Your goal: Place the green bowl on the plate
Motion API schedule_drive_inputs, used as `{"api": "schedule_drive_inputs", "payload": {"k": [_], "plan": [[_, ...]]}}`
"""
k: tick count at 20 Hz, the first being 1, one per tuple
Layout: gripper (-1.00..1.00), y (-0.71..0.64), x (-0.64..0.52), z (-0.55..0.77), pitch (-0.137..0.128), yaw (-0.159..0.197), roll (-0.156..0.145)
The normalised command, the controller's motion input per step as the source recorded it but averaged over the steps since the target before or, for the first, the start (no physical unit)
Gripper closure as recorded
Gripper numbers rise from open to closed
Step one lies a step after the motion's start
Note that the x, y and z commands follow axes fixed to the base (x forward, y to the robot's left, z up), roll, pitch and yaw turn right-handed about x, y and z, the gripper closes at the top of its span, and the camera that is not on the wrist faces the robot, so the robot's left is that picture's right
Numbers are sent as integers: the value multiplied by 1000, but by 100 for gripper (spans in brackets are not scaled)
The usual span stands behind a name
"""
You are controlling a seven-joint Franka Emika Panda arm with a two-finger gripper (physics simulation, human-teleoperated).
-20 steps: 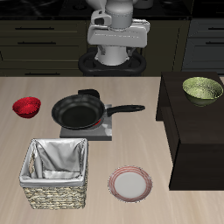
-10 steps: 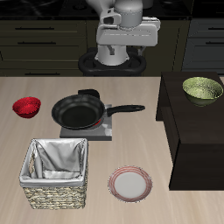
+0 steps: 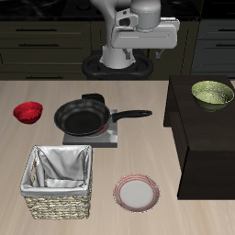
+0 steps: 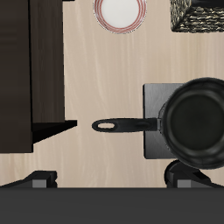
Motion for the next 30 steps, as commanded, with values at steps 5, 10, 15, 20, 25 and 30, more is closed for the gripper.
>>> {"api": "schedule_drive_inputs", "payload": {"k": [5, 10, 15, 20, 25, 30], "plan": [[-100, 200, 125, -8, 3, 16, 14], [-100, 385, 217, -21, 12, 16, 17], [-100, 235, 121, 84, -22, 6, 26], [-100, 364, 124, 104, -31, 18, 37], [-100, 109, 96, 43, 7, -10, 0], [-100, 315, 424, 49, -5, 5, 3]]}}
